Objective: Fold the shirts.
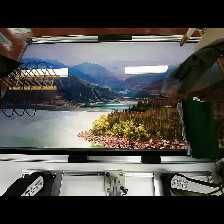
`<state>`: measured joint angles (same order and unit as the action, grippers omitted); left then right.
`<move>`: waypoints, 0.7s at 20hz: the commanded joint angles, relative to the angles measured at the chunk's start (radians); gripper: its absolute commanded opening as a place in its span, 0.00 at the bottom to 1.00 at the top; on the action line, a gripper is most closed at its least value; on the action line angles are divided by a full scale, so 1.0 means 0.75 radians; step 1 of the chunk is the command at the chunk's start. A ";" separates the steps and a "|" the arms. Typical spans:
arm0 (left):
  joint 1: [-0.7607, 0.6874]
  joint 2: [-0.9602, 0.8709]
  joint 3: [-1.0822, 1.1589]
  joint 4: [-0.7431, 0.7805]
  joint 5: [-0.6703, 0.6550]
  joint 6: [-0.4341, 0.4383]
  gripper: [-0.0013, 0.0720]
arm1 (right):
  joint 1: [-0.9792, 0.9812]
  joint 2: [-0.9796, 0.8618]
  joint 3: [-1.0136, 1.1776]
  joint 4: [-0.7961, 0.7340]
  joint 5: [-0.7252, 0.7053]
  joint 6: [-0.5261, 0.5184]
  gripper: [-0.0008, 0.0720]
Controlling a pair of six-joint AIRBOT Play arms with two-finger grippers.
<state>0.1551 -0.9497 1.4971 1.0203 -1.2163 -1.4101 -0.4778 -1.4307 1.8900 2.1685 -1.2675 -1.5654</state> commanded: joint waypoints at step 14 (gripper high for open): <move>0.000 0.001 0.001 0.000 0.000 -0.002 0.06 | -0.118 -0.015 0.001 -0.661 -0.591 0.268 0.09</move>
<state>0.1551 -0.9497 1.4971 1.0199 -1.2171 -1.4113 -0.5644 -1.4452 1.8900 1.7889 -1.5364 -1.4117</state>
